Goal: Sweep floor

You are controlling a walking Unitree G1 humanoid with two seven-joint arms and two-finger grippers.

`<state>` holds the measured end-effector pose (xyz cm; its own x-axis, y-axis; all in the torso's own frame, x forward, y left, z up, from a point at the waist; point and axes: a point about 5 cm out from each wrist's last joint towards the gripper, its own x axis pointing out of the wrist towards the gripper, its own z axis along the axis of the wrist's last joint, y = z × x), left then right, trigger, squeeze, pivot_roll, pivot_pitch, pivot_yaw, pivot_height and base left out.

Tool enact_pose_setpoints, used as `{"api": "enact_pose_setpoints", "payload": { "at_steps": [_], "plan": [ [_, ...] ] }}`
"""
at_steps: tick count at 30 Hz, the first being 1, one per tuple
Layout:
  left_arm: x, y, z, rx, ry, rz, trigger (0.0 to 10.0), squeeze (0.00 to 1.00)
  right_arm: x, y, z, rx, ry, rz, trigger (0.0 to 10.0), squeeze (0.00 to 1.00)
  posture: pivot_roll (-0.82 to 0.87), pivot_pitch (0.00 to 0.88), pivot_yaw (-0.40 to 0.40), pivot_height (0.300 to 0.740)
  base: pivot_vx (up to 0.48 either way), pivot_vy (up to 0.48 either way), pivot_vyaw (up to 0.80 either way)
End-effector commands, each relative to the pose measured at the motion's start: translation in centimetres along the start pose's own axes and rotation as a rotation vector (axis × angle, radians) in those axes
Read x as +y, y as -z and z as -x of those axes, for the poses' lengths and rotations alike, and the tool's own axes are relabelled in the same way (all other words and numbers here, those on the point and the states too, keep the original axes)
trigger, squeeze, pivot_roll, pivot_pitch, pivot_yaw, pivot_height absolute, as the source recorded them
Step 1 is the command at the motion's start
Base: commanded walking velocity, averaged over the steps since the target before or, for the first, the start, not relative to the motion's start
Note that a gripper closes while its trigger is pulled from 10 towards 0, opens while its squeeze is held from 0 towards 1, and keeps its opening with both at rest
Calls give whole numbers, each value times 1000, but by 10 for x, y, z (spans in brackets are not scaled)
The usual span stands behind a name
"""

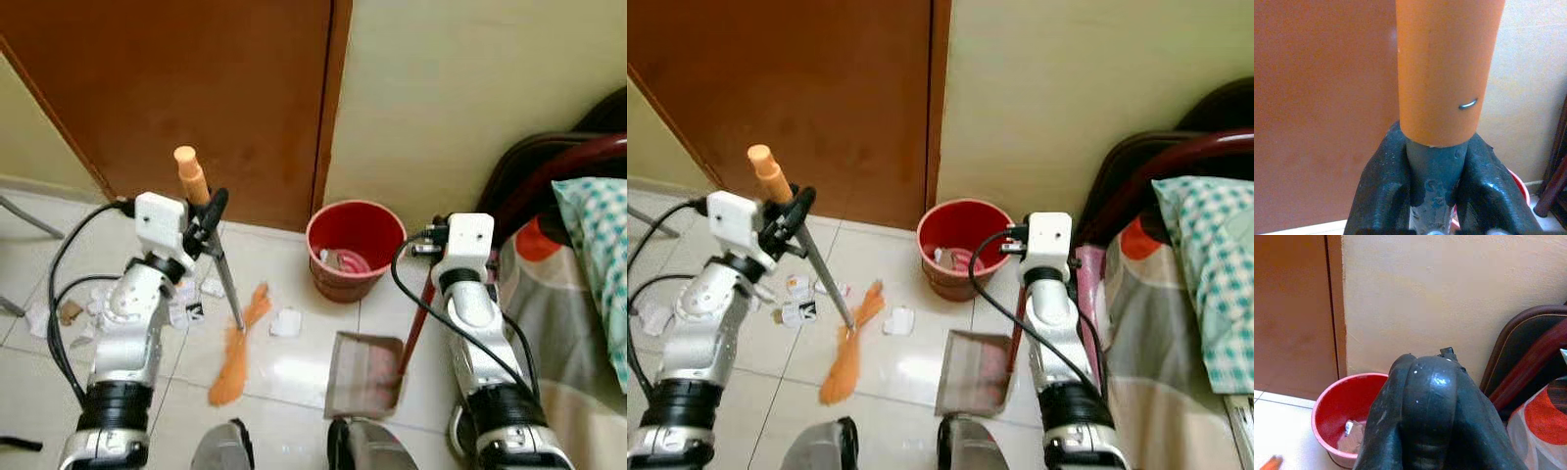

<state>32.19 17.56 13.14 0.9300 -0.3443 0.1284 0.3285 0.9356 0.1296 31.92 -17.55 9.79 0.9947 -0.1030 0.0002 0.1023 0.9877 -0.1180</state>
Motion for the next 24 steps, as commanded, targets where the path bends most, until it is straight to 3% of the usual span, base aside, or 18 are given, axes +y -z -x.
{"api": "enact_pose_setpoints", "payload": {
  "at_steps": [1, 6, 8, 9, 12, 15, 19, 24],
  "plan": [
    [-11, 10, -9, 35, 21, -4, 10000, 0, 2, 0, -2, 3, -9, 5, 10000, 0, 21, 149, -41, 740, 0, 0, 0],
    [-34, 6, -30, 11, 76, 4, 10000, 0, 4, -1, -2, -2, -9, 4, 10000, 0, 7, 145, -37, 740, 0, 0, 0],
    [-58, 0, -43, -28, 160, 29, 10000, 0, 3, -1, -1, -4, 0, 2, 10000, 0, 1, 145, -32, 740, 0, 0, 0],
    [-58, 0, -43, -28, 160, 29, 10000, 0, 3, -1, -1, -4, 0, 2, 10000, 0, 1, 145, -32, 740, 0, 0, 0],
    [-84, -1, -42, -36, 319, 140, 10000, 0, 2, -1, -1, -7, 11, 0, 10000, 0, -6, 144, -24, 740, 0, 0, 0],
    [-99, 0, -34, -36, 410, 225, 10000, 0, 2, 0, 0, -7, 17, 0, 10000, 0, -10, 144, -18, 740, 0, 0, 0],
    [-109, -3, -24, -50, 424, 314, 10000, 0, 3, 0, -1, -5, 23, 1, 10000, 0, -10, 142, -16, 740, 0, 0, 0],
    [-113, -22, -26, -113, 377, 441, 10000, 0, 5, 0, -3, 4, 40, -16, 10000, 0, 0, 147, -19, 740, 0, 0, 0]
  ]
}}
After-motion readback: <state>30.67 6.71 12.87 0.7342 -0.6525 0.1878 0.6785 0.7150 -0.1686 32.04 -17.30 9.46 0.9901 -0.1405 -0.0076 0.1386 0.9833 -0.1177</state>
